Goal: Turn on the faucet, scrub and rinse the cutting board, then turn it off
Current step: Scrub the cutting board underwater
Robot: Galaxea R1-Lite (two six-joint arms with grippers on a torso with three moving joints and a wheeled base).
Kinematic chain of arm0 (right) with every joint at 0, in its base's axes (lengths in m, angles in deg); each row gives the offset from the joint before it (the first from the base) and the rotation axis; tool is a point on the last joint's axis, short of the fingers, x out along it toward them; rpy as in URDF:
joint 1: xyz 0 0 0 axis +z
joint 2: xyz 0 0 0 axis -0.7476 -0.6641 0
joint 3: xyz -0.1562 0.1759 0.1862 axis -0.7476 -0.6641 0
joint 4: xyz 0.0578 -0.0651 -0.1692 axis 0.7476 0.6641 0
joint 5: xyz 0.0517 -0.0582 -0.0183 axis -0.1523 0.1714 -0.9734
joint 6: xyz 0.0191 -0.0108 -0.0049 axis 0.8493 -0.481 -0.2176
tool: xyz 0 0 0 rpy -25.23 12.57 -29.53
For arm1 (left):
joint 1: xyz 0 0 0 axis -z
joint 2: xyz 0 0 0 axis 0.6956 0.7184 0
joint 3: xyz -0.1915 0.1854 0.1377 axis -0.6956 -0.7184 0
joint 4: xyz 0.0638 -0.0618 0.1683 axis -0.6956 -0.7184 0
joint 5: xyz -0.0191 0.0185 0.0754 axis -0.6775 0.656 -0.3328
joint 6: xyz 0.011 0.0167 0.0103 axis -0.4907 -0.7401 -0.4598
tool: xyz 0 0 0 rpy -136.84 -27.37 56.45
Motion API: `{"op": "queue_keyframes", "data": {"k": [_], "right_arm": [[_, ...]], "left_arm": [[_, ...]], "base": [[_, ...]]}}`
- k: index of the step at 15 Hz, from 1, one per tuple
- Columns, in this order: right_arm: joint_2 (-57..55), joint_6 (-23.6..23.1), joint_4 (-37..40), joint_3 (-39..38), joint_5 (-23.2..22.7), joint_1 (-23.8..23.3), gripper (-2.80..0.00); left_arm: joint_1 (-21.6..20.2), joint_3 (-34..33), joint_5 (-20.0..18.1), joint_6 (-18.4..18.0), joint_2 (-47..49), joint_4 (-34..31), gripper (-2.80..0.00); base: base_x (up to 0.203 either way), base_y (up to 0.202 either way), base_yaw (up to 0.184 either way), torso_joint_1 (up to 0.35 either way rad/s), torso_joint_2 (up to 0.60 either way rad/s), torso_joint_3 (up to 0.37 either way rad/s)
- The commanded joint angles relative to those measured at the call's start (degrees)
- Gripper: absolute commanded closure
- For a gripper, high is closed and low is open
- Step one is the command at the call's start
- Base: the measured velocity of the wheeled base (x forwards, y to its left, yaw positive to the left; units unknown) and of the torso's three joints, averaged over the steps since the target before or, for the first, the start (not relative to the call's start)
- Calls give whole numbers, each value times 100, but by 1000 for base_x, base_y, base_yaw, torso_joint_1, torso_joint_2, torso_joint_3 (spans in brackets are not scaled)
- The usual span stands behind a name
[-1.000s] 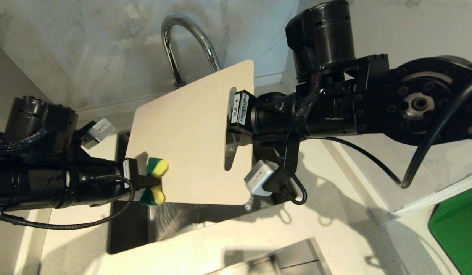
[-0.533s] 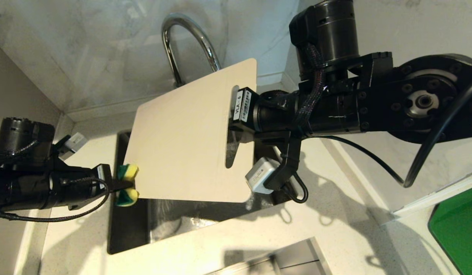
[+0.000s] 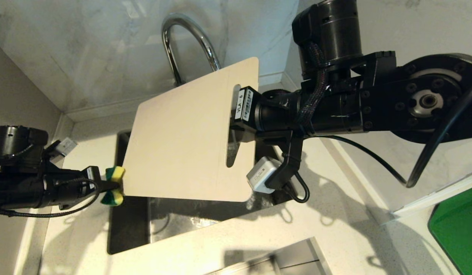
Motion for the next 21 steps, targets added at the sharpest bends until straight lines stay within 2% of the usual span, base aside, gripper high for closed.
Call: {"op": "queue_keyframes", "data": {"k": [1, 4, 7, 10, 13, 15, 17, 21], "right_arm": [[-18, -87, 14, -22, -12, 5, 0], [-54, -96, 14, -76, -3, 48, 0], [-89, -96, 5, -172, 14, 158, 0], [-132, -89, -175, -267, 58, 372, 0], [-114, -52, -232, -322, 58, 418, 0], [-71, -52, -232, -330, 50, 418, 0], [-35, -52, -233, -338, 50, 418, 0], [73, -52, -232, -426, 50, 418, 0]], "left_arm": [[145, 366, -2, 43, -254, -168, 0], [508, 1455, 2, 97, -533, -1120, 0], [1127, 2763, 86, 245, -487, -2042, 0], [1928, 3910, 522, 346, 17, -2623, 0], [2469, 4818, 917, 408, 691, -2995, 0], [2580, 5043, 990, 416, 978, -3089, 0], [2512, 5034, 1000, 417, 1119, -3080, 0], [1928, 4836, 935, 399, 1146, -3073, 0]], "base": [[0, 0, 0, 0, 0, 0], [0, 0, 0, 0, 0, 0], [0, 0, 0, 0, 0, 0], [0, 0, 0, 0, 0, 0], [0, 0, 0, 0, 0, 0], [0, 0, 0, 0, 0, 0], [0, 0, 0, 0, 0, 0], [0, 0, 0, 0, 0, 0]]}}
